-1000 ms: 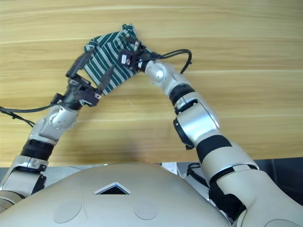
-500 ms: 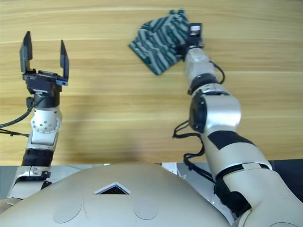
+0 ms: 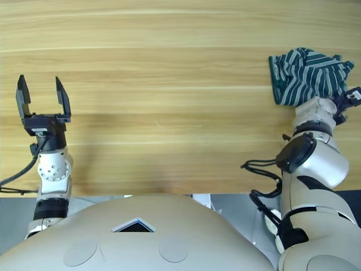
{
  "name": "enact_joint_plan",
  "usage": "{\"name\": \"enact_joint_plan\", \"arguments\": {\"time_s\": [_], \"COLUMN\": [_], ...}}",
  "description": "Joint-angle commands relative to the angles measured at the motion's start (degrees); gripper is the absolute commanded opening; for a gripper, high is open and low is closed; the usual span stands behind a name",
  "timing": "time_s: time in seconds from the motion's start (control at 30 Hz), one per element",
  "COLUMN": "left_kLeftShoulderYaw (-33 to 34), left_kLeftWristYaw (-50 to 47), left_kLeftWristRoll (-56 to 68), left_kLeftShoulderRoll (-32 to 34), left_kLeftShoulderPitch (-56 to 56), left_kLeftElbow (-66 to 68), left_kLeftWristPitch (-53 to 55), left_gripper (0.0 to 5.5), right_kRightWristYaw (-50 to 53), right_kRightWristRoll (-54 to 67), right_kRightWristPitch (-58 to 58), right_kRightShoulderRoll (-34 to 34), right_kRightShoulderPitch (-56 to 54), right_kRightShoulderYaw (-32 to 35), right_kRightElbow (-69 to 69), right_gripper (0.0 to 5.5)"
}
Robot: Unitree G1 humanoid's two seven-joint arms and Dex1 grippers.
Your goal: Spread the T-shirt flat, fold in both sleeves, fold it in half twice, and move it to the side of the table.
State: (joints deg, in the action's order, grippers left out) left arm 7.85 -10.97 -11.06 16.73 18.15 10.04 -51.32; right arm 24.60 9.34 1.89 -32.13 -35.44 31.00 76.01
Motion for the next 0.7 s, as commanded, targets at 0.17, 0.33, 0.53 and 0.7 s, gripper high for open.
{"name": "enact_joint_plan", "arguments": {"time_s": [0.17, 0.33, 0.53, 0.7], "left_kLeftShoulderYaw": [2.3, 3.6, 3.5, 3.4], "left_kLeftWristYaw": [-0.5, -0.7, -0.3, -0.3], "left_kLeftWristRoll": [-1.2, -2.0, -3.2, -3.2], "left_kLeftShoulderRoll": [-2.2, -3.3, -4.0, -4.2], "left_kLeftShoulderPitch": [1.7, 2.0, 1.7, 1.2], "left_kLeftElbow": [-1.8, -1.2, -1.2, -0.5], "left_kLeftWristPitch": [-0.7, -1.2, -0.7, -0.7], "left_gripper": [3.21, 3.21, 3.21, 3.21], "right_kRightWristYaw": [-34.1, -46.3, -39.0, -31.3], "right_kRightWristRoll": [-11.8, -11.3, -14.6, -17.3], "right_kRightWristPitch": [12.5, 20.7, 20.6, 21.6], "right_kRightShoulderRoll": [17.6, 20.3, 19.4, 16.8], "right_kRightShoulderPitch": [-8.5, -6.3, -5.1, -8.4], "right_kRightShoulderYaw": [-20.4, -24.2, -26.6, -27.7], "right_kRightElbow": [-3.7, -8.8, -5.5, -3.1], "right_gripper": [3.31, 3.31, 3.31, 3.31]}}
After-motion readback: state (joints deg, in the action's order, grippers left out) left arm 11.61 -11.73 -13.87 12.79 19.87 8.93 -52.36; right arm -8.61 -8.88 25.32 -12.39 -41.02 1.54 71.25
